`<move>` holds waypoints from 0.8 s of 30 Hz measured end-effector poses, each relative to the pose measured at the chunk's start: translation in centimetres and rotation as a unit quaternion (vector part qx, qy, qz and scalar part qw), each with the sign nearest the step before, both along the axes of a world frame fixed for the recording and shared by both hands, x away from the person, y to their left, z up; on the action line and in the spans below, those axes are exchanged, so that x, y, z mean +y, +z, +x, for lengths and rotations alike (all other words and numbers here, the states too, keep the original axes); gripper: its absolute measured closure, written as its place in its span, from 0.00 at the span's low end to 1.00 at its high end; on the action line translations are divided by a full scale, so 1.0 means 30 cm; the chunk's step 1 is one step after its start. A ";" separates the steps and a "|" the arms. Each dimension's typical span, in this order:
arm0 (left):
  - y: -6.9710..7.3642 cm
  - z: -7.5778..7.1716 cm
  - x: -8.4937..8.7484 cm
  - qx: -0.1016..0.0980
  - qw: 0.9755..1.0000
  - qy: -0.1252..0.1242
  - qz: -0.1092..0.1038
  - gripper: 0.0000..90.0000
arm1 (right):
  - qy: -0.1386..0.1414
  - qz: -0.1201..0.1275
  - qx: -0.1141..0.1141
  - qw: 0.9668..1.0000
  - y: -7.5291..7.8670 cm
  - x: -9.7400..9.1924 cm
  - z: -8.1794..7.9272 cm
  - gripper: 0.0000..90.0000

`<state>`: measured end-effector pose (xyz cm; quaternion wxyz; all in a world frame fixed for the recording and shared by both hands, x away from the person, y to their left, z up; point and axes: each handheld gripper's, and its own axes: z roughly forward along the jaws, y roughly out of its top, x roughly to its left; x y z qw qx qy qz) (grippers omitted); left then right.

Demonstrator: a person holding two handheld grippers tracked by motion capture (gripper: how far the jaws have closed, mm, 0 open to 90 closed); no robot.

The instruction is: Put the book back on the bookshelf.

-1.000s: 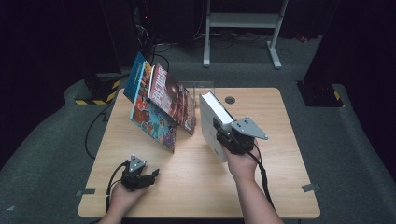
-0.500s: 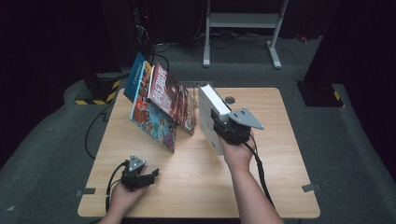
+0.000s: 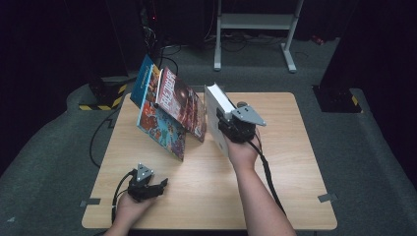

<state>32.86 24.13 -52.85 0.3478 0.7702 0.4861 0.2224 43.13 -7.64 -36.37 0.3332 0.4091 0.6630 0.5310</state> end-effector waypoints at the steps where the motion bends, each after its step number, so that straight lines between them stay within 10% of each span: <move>1: 0.000 0.000 0.000 0.000 1.000 0.000 0.000 0.32 | -0.002 0.000 0.000 1.000 -0.001 0.002 0.009 0.60; 24: 0.001 -0.001 0.004 0.001 1.000 -0.001 -0.004 0.31 | -0.025 0.013 0.000 1.000 0.006 0.058 0.144 0.60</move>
